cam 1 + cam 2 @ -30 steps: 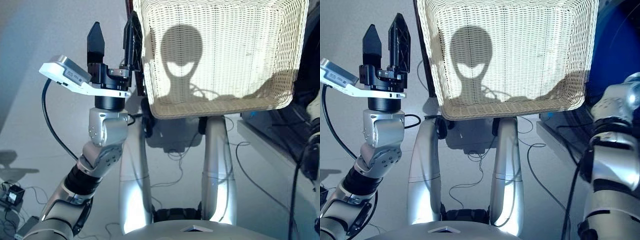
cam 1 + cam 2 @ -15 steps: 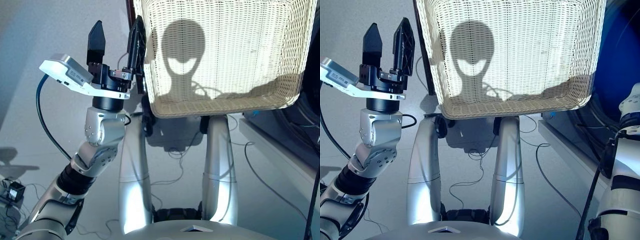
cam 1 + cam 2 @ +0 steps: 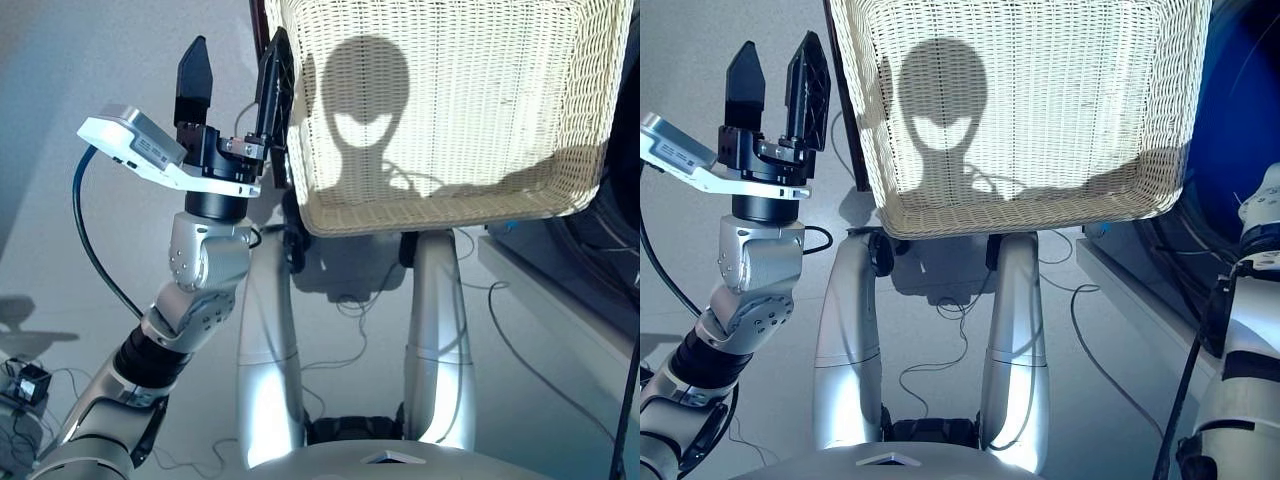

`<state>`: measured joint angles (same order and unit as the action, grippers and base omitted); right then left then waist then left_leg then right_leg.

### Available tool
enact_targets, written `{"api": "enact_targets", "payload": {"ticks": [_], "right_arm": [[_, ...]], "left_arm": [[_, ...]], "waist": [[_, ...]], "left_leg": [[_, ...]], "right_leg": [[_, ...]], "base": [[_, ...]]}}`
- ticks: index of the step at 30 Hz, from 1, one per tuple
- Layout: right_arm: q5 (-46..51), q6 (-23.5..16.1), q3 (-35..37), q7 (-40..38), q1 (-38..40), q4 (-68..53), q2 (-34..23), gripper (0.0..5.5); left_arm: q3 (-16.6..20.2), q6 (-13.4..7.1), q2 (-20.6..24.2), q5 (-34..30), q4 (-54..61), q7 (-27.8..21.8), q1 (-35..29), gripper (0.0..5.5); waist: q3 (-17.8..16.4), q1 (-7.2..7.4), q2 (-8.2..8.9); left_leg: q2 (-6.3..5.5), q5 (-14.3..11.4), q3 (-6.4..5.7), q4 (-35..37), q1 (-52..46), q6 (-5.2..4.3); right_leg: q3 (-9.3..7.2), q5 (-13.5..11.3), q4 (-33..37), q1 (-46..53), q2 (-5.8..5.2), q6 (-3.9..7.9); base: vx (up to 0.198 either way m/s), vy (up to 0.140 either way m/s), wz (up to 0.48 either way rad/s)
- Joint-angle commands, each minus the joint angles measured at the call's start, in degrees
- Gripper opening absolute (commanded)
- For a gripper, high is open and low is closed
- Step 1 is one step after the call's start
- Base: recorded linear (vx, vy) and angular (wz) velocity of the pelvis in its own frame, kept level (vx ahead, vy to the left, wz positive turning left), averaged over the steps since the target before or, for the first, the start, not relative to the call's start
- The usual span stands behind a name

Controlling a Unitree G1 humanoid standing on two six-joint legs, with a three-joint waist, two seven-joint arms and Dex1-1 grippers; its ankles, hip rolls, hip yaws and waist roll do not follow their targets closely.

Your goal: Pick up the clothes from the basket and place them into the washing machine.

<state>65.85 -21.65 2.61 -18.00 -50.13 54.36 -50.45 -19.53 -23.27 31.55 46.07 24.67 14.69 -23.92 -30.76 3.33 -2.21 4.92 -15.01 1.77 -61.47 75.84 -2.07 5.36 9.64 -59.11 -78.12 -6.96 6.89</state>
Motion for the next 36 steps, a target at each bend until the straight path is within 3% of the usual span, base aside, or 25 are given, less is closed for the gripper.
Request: {"api": "enact_targets", "payload": {"ticks": [1,3,5,10,15,19,24,25,30,36], "right_arm": [[-6.5,-8.5,-0.7,-3.0,7.7,-14.2,7.4,5.5],[-11.9,-10.0,-0.5,-4.8,13.4,-26.0,13.1,5.5],[-20.3,-8.3,-3.8,-4.0,20.6,-37.8,18.4,5.5],[-33.1,-2.9,-12.0,0.6,29.1,-48.6,21.2,5.5],[-39.8,0.3,-21.1,6.9,32.2,-53.5,20.2,5.5],[-42.5,2.1,-28.5,12.1,31.5,-52.0,18.4,5.5],[-46.0,3.7,-34.8,16.5,30.1,-50.1,14.7,5.5],[-46.3,4.0,-35.7,17.9,29.7,-47.9,14.3,5.5],[-45.9,4.7,-35.4,19.4,32.8,-38.2,17.5,5.5],[-47.8,5.1,-32.0,19.5,35.1,-27.9,20.8,5.5]], "left_arm": [[1.0,-2.3,-2.2,-0.6,7.3,-0.4,2.0,5.5],[1.4,-2.0,-2.7,-1.2,6.5,0.5,1.7,5.5],[1.5,-1.7,-3.2,-2.3,5.6,1.3,1.5,5.5],[1.4,-0.8,-3.2,-3.3,4.5,1.0,2.2,5.5],[1.0,0.1,-2.5,-3.9,4.2,-0.3,4.0,5.5],[-0.4,0.0,-2.4,-3.6,2.0,-2.1,4.5,5.5],[-2.1,0.9,-1.8,-3.8,-3.1,-4.7,5.5,5.5],[-2.6,1.6,-1.9,-4.9,-5.1,-6.0,5.6,5.5],[-3.6,3.1,-3.8,-4.0,-17.1,-11.9,7.9,5.5],[-2.6,4.4,-7.5,-8.9,-35.9,-16.3,10.9,5.5]], "waist": [[1.0,1.23,0.72],[1.0,1.78,1.12],[1.0,2.14,1.45],[1.0,2.2,1.68],[1.0,2.15,1.95],[1.0,1.9,2.21],[1.0,1.49,2.42],[1.0,1.15,2.54],[1.0,0.64,2.78],[1.0,0.2,3.32]], "left_leg": [[0.42,5.9,1.19,7.4,-3.7,-4.54],[0.3,5.9,1.42,7.4,-3.6,-4.35],[0.49,5.6,1.55,7.3,-3.8,-4.13],[0.71,6.0,1.84,7.5,-3.9,-3.81],[0.93,6.6,1.81,8.4,-4.8,-3.7],[1.59,7.3,1.72,12.2,-8.6,-3.94],[1.58,8.1,1.9,18.0,-15.1,-4.11],[1.52,10.9,1.85,21.3,-16.5,-3.89],[1.14,12.0,1.3,27.9,-26.4,-3.72],[0.89,13.0,1.5,35.5,-39.9,-3.76]], "right_leg": [[-1.47,-1.0,2.0,1.4,0.74,-0.01],[-1.31,-1.1,2.2,1.3,0.97,-0.03],[-1.21,-0.7,2.1,1.4,1.07,-0.08],[-1.06,-1.1,2.3,1.4,0.97,-0.09],[-1.24,-1.5,3.0,2.6,0.79,-0.08],[-1.7,-1.9,6.4,6.5,-0.12,0.14],[-2.93,-2.4,11.6,13.1,-0.83,0.25],[-3.73,-5.0,14.8,14.8,-1.16,0.13],[-5.88,-6.2,20.9,25.0,-1.8,0.51],[-8.53,-7.9,29.3,39.4,-2.5,1.15]], "base": [[0.0,0.0,0.0],[0.0,0.0,0.0],[0.0,0.0,0.0],[0.0,0.0,0.0],[0.0,0.0,0.0],[0.0,0.0,0.0],[-0.012,-0.005,0.012],[-0.059,-0.026,0.096],[0.065,0.003,0.107],[0.105,0.017,0.061]]}}
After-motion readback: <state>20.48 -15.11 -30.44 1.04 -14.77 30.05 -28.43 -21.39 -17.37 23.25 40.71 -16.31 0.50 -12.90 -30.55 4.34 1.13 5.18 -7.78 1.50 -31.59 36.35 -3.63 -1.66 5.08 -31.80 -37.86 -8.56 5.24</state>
